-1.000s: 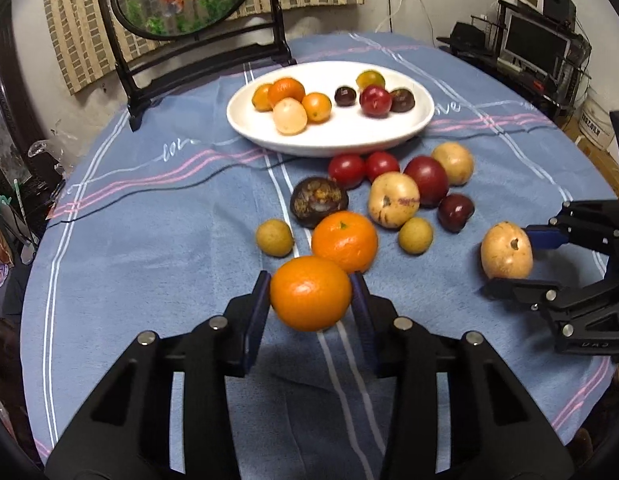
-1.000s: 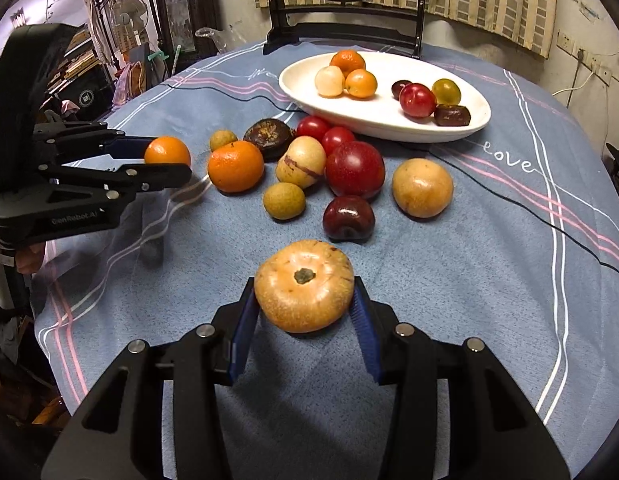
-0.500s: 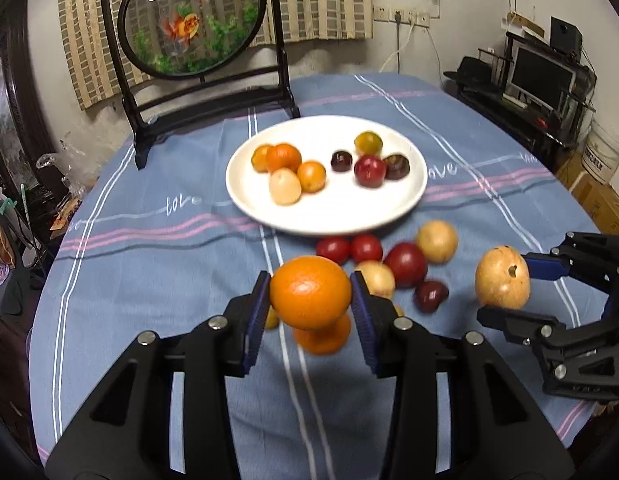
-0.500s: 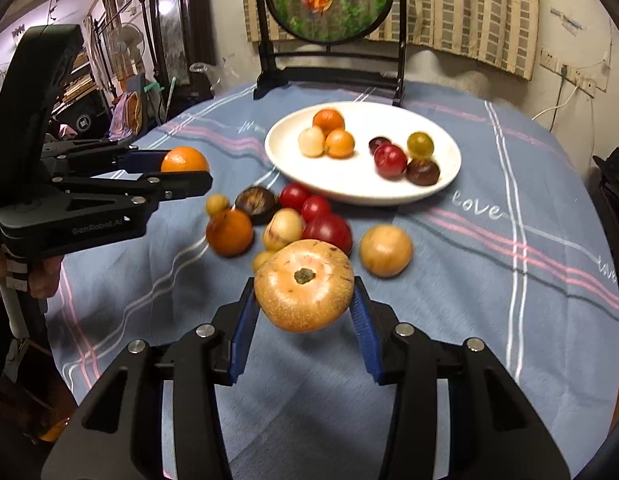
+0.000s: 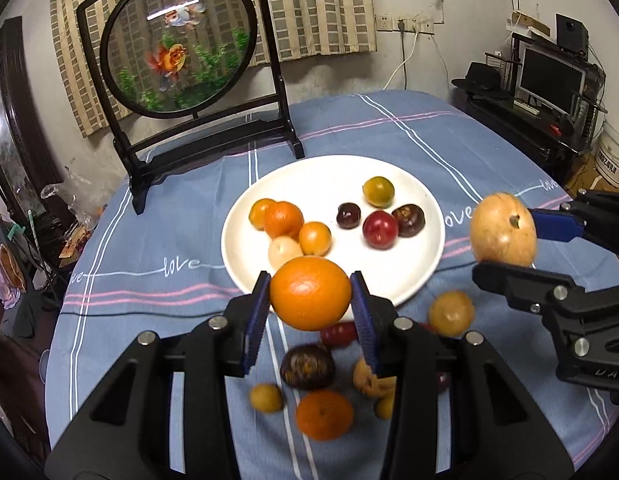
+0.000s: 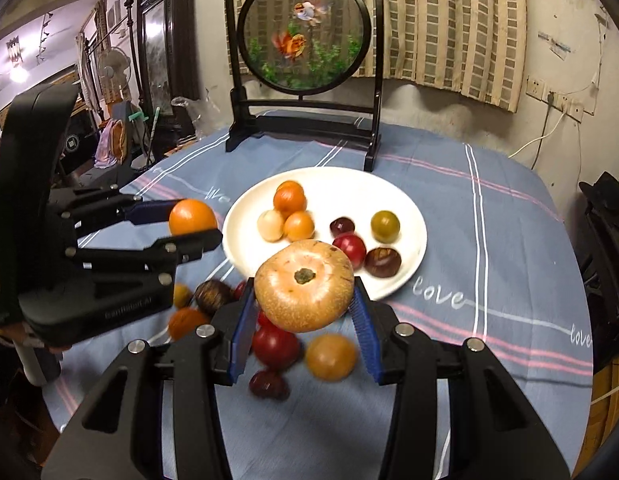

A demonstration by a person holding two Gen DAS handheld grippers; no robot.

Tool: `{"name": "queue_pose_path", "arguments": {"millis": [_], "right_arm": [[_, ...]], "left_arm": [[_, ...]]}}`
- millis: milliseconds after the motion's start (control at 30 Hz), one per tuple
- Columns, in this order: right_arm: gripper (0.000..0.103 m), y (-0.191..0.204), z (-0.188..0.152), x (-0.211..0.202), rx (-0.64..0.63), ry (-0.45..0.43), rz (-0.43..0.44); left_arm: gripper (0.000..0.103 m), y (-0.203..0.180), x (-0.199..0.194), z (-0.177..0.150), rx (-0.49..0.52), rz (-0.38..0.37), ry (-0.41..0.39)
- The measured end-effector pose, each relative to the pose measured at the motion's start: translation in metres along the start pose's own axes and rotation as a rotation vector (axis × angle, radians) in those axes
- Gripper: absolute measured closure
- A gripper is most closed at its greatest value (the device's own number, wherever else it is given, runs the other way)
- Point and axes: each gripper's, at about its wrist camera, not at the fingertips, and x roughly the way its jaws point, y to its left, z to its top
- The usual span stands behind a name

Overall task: Organize fruits
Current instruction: 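Carry the tan fruit and orange over the white plate with both grippers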

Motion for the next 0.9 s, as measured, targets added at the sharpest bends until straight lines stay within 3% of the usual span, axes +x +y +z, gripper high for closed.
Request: {"name": "queue_pose_path", "arguments": {"millis": [267, 467, 600, 900], "right_arm": [[0.057, -0.017, 0.020, 0.031, 0.051, -0.024, 0.030], [0.057, -0.022, 0.033, 0.058, 0.057, 0.000, 0.014], [0.057, -0.032, 0.041, 0.070, 0.121, -0.028, 0.023], [0.057, -0.039, 0.056, 0.104, 0.132, 0.024, -0.024]], "left_arm": [[0.062, 0.008, 0.032, 0.019, -0.057, -0.025, 0.008], [0.062, 0.015, 0.055, 0.031, -0.062, 0.004, 0.037], [0.062, 0.026, 0.068, 0.037, -0.126, 0.003, 0.041], [0.062, 0.027, 0.098, 0.045, -0.091, 0.064, 0.081]]}}
